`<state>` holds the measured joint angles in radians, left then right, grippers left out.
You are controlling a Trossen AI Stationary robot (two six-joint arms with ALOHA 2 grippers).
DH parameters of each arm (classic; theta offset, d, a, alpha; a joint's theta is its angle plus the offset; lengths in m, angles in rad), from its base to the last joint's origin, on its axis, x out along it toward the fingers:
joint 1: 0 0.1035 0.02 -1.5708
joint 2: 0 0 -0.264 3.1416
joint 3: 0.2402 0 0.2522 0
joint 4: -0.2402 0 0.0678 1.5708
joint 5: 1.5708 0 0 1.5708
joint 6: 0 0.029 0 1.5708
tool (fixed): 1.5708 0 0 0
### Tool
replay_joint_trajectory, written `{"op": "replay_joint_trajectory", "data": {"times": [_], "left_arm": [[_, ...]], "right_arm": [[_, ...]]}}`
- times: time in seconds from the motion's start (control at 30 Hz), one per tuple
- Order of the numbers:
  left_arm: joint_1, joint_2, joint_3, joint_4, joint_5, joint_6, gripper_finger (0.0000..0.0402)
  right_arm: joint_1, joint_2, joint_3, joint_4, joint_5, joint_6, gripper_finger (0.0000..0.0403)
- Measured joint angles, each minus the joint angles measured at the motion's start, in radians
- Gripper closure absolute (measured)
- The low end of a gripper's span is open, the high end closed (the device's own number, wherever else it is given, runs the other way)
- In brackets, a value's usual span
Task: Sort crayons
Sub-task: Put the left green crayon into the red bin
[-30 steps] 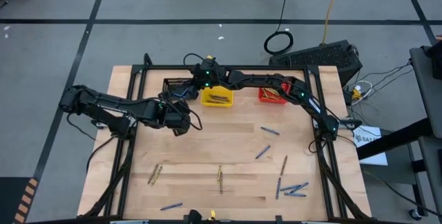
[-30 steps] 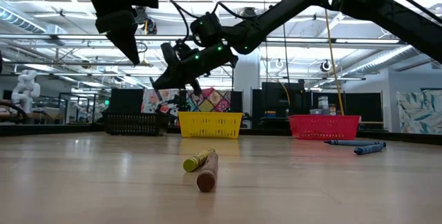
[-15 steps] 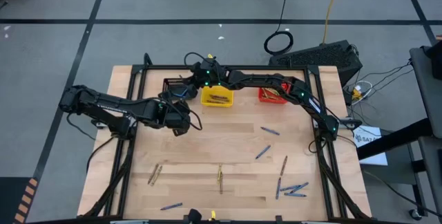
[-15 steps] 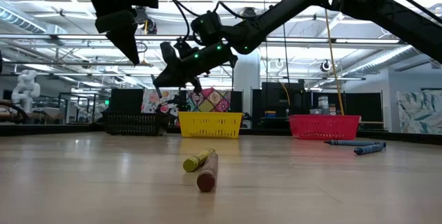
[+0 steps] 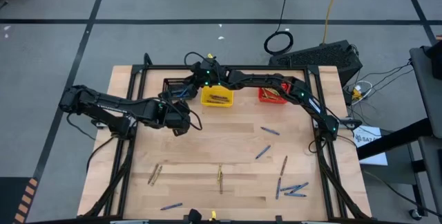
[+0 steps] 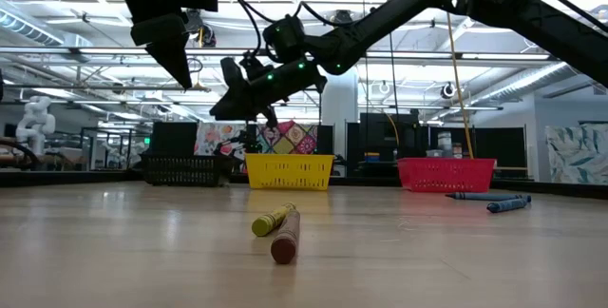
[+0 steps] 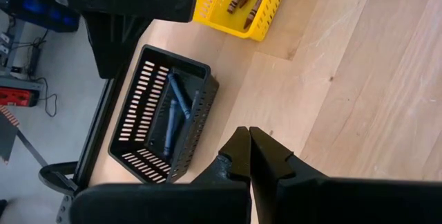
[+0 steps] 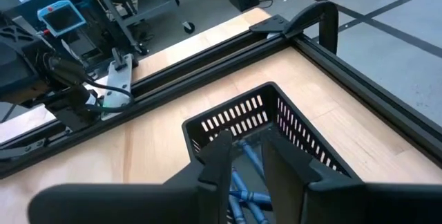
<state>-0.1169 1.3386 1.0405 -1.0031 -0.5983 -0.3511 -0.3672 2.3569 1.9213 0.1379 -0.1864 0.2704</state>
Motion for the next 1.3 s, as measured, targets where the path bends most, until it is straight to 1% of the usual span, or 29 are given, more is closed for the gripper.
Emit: {"op": "replay_joint_trajectory", "data": {"times": [0.1,0.2,0.37,0.53,0.67,0.77,0.9,1.1,1.2,1.3], "left_arm": [[0.0,0.0,0.0,-0.001,0.0,0.0,0.0402],[0.0,0.0,0.0,-0.002,0.0,-0.001,0.0402],[0.0,0.0,0.0,-0.004,0.0,0.002,0.0402],[0.0,0.0,0.0,0.001,0.0,0.079,0.0402],[0.0,0.0,0.0,0.002,0.0,0.072,0.0402],[0.0,0.0,0.0,0.003,-0.001,0.071,0.0402],[0.0,0.0,0.0,0.022,0.004,0.071,0.0402],[0.0,0.0,0.0,0.027,0.021,0.077,0.0402],[0.001,0.0,0.0,0.027,0.06,0.077,0.0401],[0.001,0.0,0.0,0.029,0.131,0.077,0.0397]], "right_arm": [[0.0,-0.002,0.0,-0.013,-0.001,0.004,0.0339],[0.0,-0.019,-0.002,-0.069,-0.002,0.0,0.0339],[0.0,-0.083,-0.002,-0.218,-0.001,-0.067,0.0339],[0.0,-0.145,-0.002,-0.367,0.005,-0.156,0.0339],[0.0,-0.205,-0.001,-0.493,0.008,-0.206,0.0339],[0.0,-0.25,-0.001,-0.605,0.012,-0.212,0.0339],[0.0,-0.305,-0.001,-0.742,0.069,-0.23,0.0339],[0.003,-0.347,-0.001,-0.902,0.139,-0.237,0.0339],[0.003,-0.356,0.0,-0.967,0.141,-0.238,0.0339],[0.003,-0.354,0.0,-1.032,0.141,-0.25,0.0339]]}}
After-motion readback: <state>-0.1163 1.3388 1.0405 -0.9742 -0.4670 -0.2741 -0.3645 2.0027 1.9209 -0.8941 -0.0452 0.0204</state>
